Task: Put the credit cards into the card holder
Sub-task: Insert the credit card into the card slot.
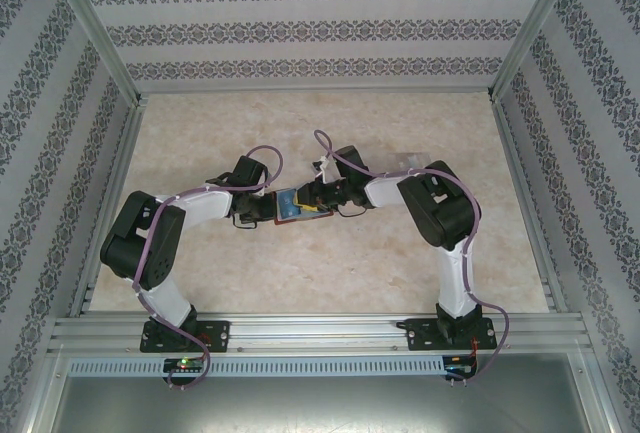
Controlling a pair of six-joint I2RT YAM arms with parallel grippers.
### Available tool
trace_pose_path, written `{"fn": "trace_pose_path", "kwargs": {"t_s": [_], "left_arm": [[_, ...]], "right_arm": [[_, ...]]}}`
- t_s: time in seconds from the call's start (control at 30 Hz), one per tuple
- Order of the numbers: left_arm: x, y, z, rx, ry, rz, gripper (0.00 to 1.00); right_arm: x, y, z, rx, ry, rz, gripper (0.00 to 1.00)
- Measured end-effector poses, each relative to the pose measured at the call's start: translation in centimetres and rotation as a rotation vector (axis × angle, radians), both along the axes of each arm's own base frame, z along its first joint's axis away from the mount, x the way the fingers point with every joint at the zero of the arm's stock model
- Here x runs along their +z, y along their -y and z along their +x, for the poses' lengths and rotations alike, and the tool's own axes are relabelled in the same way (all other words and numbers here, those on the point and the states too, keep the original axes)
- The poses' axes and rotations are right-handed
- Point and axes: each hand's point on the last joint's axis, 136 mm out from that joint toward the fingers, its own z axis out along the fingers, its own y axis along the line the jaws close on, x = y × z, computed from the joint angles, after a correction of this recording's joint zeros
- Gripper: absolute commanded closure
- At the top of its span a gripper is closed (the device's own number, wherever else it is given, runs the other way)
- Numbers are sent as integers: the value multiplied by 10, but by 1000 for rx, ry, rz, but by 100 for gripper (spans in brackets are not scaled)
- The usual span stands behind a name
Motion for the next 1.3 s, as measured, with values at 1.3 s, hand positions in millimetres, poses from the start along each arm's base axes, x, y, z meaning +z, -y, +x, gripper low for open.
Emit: {"fn": "trace_pose_path", "kwargs": {"t_s": [1.3], "left_arm": [[0,2,4,-2,30,-58,100]], "right_arm": [[-9,-7,23,-2,183,-224,79]]}}
